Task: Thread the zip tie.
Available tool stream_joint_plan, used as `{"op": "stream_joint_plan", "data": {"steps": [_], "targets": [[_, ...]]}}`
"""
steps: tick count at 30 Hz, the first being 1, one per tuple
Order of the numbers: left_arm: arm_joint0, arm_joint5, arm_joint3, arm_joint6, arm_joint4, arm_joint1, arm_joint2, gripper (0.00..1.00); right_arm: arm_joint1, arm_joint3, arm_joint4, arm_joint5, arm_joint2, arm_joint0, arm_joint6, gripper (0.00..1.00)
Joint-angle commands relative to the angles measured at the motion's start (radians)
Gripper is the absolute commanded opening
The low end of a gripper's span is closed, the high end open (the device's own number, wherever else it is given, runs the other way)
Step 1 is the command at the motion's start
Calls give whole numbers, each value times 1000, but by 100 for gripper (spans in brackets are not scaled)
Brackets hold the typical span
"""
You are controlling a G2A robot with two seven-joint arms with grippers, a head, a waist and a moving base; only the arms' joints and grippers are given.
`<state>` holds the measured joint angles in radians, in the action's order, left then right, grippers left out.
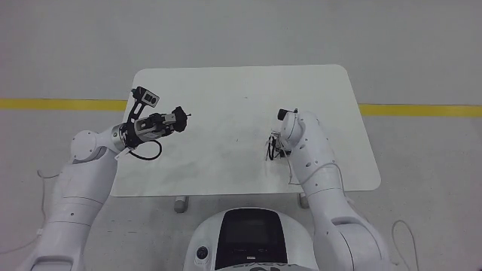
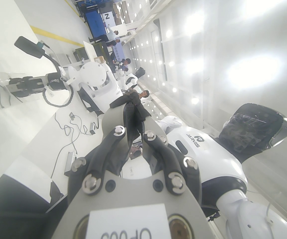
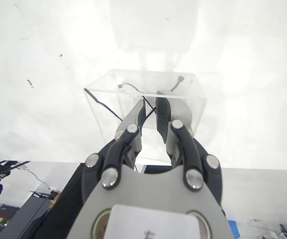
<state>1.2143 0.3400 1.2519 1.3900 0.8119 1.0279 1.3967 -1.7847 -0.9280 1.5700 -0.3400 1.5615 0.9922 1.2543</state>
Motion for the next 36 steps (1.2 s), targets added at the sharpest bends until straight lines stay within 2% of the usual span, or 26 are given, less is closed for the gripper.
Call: {"op": "stream_joint_plan", "data": {"steps": [1,4,16,26,36], "targets": [[0,0,0,0,0,0,0,0,-3,-1,0,0,3,1,-12,7],[0,0,0,0,0,0,0,0,-10,-14,0,0,11,9,-33,0],[0,0,0,0,0,0,0,0,-13,-106,0,0,5,55,-17,0],[0,0,0,0,0,0,0,0,-6,-226,0,0,-19,99,66,0],[0,0,0,0,0,0,0,0,-22,-325,0,0,4,135,115,0]]}}
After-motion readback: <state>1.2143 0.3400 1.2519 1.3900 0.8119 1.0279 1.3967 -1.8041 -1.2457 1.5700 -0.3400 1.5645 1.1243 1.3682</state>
